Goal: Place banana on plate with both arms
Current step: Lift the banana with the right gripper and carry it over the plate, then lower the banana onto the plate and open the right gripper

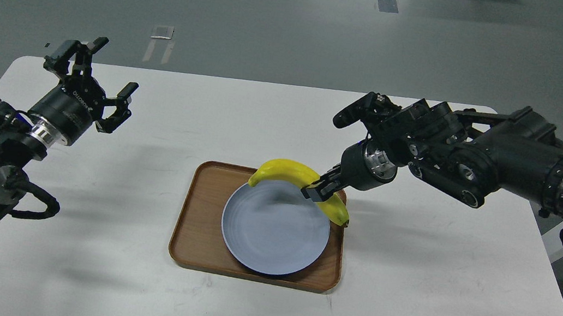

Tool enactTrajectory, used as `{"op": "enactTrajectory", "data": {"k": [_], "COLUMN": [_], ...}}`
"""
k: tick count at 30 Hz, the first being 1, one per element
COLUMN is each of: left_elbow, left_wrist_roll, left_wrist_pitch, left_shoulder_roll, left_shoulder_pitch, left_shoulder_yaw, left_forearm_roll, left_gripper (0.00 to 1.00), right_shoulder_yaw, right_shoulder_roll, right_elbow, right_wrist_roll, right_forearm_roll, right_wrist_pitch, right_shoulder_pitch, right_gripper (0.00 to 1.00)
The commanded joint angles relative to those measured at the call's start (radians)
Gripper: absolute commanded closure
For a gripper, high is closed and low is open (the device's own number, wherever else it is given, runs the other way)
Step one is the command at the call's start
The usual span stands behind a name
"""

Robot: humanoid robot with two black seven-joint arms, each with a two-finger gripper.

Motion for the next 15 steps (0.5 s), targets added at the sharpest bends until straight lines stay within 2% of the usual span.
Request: {"op": "enactTrajectory", "data": {"k": [1,3,8,9,11,12,13,15], "left_elbow": [0.000,0.000,0.000,0.000,0.000,0.000,0.000,0.000], "left_wrist_roll": [0.000,0.000,0.000,0.000,0.000,0.000,0.000,0.000], "left_wrist_pitch": [0.000,0.000,0.000,0.000,0.000,0.000,0.000,0.000], "left_shoulder_roll": [0.003,0.003,0.006,0.006,0.006,0.004,0.004,0.004], "left_shoulder_pitch": [0.000,-0.001,-0.003,-0.003,-0.003,-0.003,-0.003,-0.003], "left_shoulder_yaw": [0.000,0.000,0.000,0.000,0.000,0.000,0.000,0.000], "left_forearm_roll": [0.000,0.000,0.000,0.000,0.000,0.000,0.000,0.000], "left_gripper": [0.02,0.02,0.02,0.02,0.02,0.02,0.02,0.02], "right_shoulder_yaw": [-0.017,-0.027,-0.055,-0.057,-0.058,-0.058,-0.058,-0.058], "right_shoulder_roll": [0.067,0.087,0.101,0.101,0.101,0.101,0.101,0.101], "right_elbow": [-0.033,-0.044,-0.052,-0.054,-0.055,-0.055,-0.055,-0.055], "right_wrist_roll": [0.000,0.000,0.000,0.000,0.000,0.000,0.000,0.000], "right_forearm_roll": [0.027,0.030,0.050,0.050,0.050,0.050,0.052,0.052], "right_wrist_pitch": [0.002,0.002,0.002,0.002,0.002,0.002,0.002,0.002], "right_shoulder_pitch": [-0.002,-0.002,-0.002,0.000,-0.002,-0.002,-0.002,0.000], "right_gripper": [0.98,0.98,0.88,0.80,0.69,0.58,0.39,0.20]}}
